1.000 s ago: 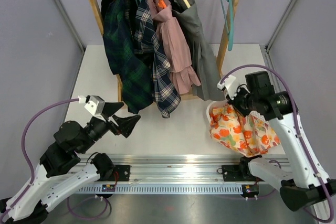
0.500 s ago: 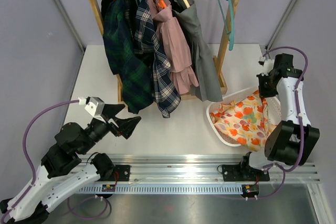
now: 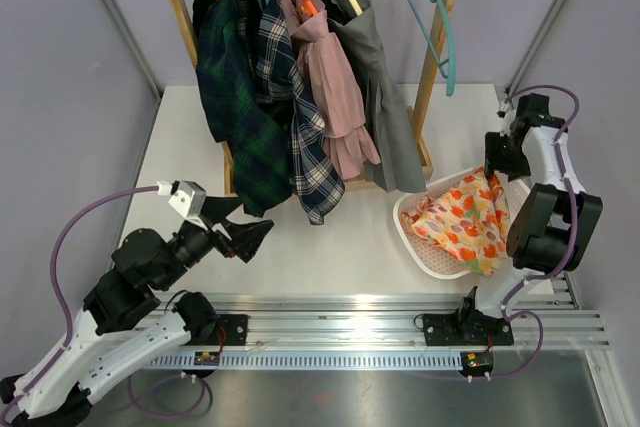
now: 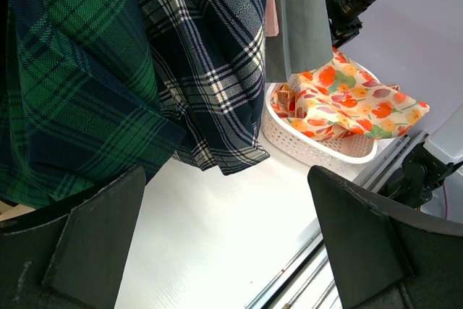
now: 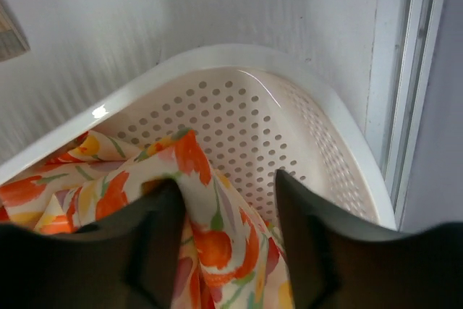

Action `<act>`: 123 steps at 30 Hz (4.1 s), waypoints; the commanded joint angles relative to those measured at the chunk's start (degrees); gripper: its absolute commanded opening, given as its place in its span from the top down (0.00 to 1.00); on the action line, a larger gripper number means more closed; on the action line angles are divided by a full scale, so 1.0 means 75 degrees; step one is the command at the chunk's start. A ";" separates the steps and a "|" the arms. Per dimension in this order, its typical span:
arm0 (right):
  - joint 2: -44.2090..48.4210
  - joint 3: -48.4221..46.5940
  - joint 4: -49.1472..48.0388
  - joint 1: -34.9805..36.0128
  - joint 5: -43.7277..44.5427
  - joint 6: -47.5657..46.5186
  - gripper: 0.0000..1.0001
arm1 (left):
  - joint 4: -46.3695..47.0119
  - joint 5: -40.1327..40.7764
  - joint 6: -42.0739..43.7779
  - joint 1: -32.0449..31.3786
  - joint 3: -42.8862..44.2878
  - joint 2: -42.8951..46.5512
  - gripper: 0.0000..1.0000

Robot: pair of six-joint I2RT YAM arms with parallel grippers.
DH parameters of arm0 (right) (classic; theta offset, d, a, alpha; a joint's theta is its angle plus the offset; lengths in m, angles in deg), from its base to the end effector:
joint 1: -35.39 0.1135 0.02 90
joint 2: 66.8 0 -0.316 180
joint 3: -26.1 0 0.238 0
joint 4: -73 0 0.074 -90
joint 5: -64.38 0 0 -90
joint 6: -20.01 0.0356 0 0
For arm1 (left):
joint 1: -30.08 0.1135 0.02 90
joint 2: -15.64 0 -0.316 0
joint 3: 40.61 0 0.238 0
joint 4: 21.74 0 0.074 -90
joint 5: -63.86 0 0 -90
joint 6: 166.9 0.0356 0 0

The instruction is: Remove the skirt from the hanger

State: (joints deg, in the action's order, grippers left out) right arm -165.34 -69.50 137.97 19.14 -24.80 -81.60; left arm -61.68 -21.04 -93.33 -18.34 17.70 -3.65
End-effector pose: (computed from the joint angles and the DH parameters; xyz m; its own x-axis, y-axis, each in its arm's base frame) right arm 0.3319 -0.0973 0.3122 -0.9287 0.0611 -0.3657 0.1001 0.9910 -0.0887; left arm 0.0130 -0.0099 0.3660 -0.2043 -0.1943 -0.9594 0.6551 0.7012 -0.2814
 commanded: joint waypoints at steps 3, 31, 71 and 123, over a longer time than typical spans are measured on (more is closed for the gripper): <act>0.0166 -0.1340 0.0033 -0.0340 -0.0636 -0.1273 0.15 | 0.0543 -0.0071 -0.0037 0.0011 0.0114 -0.0100 0.01; 0.3225 0.1950 0.2428 -0.0587 -0.1166 -0.3784 0.02 | 0.0508 -0.0352 0.0104 0.0011 0.0677 -0.0791 0.01; 0.2862 -0.0295 0.1974 -0.0763 -0.5074 -0.6515 0.05 | 0.0297 -0.0013 -0.0258 0.0011 0.1497 -0.1236 0.01; -0.0315 -0.8408 -0.2779 0.5366 -0.0601 0.1877 1.00 | -0.0078 0.0948 -0.0963 0.0011 0.1544 -0.1518 0.01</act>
State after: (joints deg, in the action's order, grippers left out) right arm -174.04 -130.57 133.93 59.40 -31.05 -67.16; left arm -65.92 -13.91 -101.89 -18.34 29.11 -15.10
